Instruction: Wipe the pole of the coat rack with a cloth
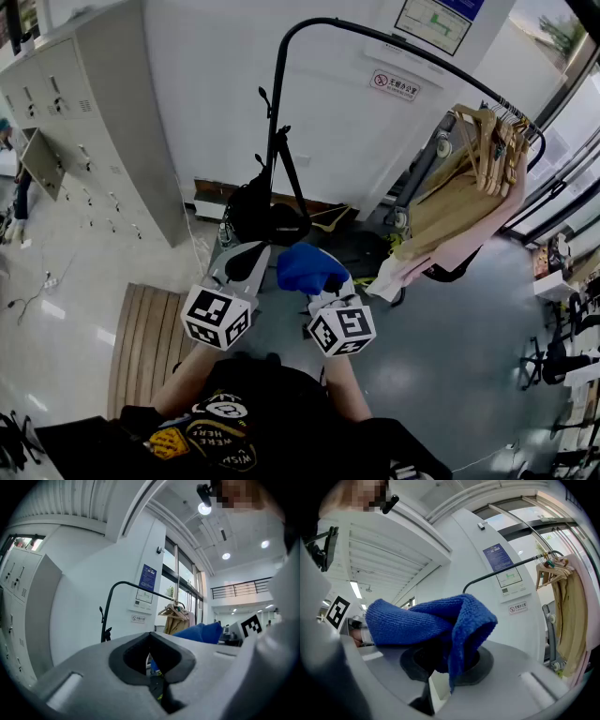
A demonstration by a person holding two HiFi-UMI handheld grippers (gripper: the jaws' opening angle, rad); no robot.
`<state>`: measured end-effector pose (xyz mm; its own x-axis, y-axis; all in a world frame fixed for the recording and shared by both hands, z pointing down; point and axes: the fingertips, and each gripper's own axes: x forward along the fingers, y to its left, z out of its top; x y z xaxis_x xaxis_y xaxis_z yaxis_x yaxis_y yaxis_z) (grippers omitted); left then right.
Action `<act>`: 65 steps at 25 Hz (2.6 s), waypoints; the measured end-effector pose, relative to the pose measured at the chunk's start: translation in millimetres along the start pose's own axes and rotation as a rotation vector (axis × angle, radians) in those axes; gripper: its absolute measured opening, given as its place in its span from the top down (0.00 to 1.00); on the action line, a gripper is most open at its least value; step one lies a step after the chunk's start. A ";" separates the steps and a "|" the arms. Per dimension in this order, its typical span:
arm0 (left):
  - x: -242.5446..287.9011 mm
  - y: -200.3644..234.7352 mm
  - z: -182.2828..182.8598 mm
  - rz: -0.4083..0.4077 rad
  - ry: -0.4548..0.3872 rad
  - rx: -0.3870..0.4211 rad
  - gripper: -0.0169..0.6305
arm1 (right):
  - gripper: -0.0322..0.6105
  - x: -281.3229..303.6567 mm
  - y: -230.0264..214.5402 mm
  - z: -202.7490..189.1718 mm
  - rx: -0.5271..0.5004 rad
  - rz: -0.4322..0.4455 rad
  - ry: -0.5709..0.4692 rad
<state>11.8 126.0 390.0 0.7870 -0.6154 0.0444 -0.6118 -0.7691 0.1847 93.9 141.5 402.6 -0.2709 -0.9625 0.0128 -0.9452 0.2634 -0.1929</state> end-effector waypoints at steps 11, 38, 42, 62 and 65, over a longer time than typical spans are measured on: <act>-3.4 34.0 6.2 0.006 -0.003 0.002 0.97 | 0.86 25.9 11.1 -4.2 -0.003 -0.006 -0.010; 132.3 151.1 42.5 0.059 -0.031 0.032 0.97 | 0.86 208.7 -75.0 42.5 -0.040 0.055 -0.073; 182.2 175.5 64.9 0.096 -0.064 0.072 0.97 | 0.86 257.7 -107.0 66.1 -0.075 0.099 -0.084; 262.7 252.3 140.2 0.094 -0.152 0.121 0.97 | 0.85 450.5 -157.0 283.1 -0.306 0.074 -0.215; 265.5 257.2 139.7 0.075 -0.142 0.123 0.97 | 0.86 457.6 -149.4 272.2 -0.385 0.090 -0.195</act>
<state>52.2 -259.3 312.2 0.7248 -0.6834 -0.0873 -0.6805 -0.7300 0.0639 160.8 -355.8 170.2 -0.3508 -0.9190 -0.1802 -0.9285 0.3162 0.1949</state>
